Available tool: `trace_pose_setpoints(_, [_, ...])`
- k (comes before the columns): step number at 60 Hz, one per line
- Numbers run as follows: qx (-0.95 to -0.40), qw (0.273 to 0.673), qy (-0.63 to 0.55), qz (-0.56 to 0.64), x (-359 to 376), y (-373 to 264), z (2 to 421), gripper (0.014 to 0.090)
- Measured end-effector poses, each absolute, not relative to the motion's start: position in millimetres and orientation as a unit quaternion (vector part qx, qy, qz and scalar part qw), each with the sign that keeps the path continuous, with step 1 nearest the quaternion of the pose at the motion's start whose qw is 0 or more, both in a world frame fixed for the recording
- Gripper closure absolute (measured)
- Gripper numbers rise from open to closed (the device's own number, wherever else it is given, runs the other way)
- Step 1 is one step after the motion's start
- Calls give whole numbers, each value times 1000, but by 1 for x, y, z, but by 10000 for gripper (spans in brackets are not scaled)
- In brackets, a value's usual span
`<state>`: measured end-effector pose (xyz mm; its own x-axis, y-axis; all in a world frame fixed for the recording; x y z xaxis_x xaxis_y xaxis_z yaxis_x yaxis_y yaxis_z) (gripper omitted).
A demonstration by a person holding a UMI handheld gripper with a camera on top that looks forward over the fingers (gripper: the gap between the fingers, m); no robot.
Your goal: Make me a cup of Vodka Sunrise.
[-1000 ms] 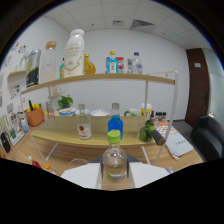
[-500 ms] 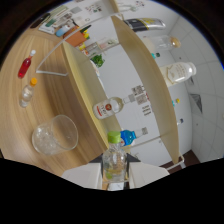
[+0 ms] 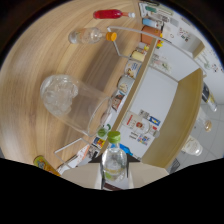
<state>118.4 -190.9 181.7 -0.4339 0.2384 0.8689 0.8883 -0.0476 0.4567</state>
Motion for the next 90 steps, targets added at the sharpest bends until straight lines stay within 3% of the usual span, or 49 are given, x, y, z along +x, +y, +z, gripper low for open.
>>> trace_pose_setpoints(7, [-448, 289, -634, -560, 115, -190, 179, 696])
trace_pose_setpoints(14, [-476, 327, -612, -541, 112, -191, 187, 692])
trace_pose_setpoints(20, [-532, 403, -558, -494, 109, -193, 206, 693])
trace_pose_setpoints(30, [-661, 573, -364, -320, 112, -199, 245, 691])
trace_pose_setpoints(38, [-741, 628, -197, -134, 124, -202, 230, 689])
trace_pose_setpoints(49, [-805, 591, -61, 0, 143, -198, 151, 690])
trace_pose_setpoints(64, [-846, 531, -17, 34, 149, -191, 61, 689])
trace_pose_setpoints(82, [-874, 483, -4, 48, 145, -198, 23, 689])
trace_pose_setpoints(90, [-876, 480, -2, 44, 148, -201, 21, 686])
